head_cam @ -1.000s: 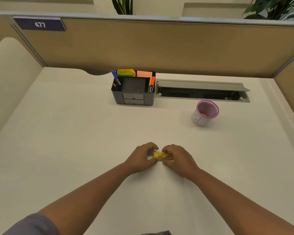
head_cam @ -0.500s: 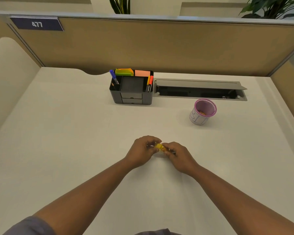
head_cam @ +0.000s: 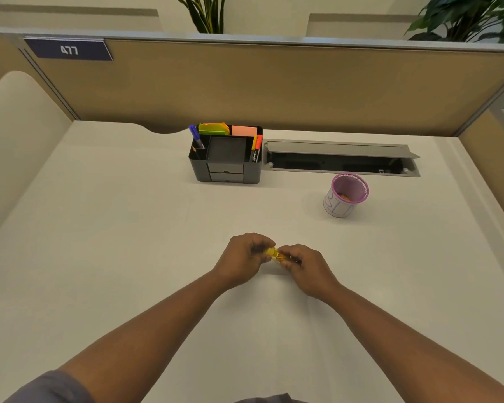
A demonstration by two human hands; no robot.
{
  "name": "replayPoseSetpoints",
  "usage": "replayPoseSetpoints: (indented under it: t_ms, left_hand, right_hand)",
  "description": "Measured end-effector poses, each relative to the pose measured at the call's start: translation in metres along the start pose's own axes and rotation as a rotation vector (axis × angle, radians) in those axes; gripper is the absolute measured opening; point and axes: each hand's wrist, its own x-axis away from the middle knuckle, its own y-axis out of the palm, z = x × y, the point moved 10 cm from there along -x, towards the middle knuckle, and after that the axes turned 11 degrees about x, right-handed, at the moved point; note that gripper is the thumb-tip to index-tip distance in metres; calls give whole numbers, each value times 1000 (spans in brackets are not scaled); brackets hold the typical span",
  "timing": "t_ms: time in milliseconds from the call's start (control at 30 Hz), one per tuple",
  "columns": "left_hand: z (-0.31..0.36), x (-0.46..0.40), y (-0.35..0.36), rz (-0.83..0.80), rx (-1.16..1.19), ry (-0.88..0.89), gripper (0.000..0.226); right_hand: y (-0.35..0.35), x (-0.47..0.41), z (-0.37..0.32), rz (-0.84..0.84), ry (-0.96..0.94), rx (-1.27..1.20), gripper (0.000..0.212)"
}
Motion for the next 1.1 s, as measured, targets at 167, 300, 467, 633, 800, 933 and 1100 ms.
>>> replayPoseSetpoints:
  t_ms: [167,300,467,633,800,933,1100]
  left_hand:
    - [1,-1,2,-35,20,-24,25]
    - [-1,-2,0,-38,105,-55,22]
    - [-11,0,5,-64,395,-144,24]
    - [-25,2,17,-97,713,-273,23]
    - [-50,3,21,-18,772,-370,22]
    - [-62,-13,24,27,738,-372,18]
    - [-65,-33,34,48,700,-377,18]
  right_hand:
    - [-2,1,3,-10,15,15,29]
    - [-5,3,4,5,30,6,29]
    - [-5,4,7,18,74,-97,26]
    - [-2,4,15,-8,110,-182,26]
    - [-8,4,17,36,108,-208,27]
    - [-51,-4,25,247,121,-151,32]
    - [-117,-5,42,519,152,-91,33]
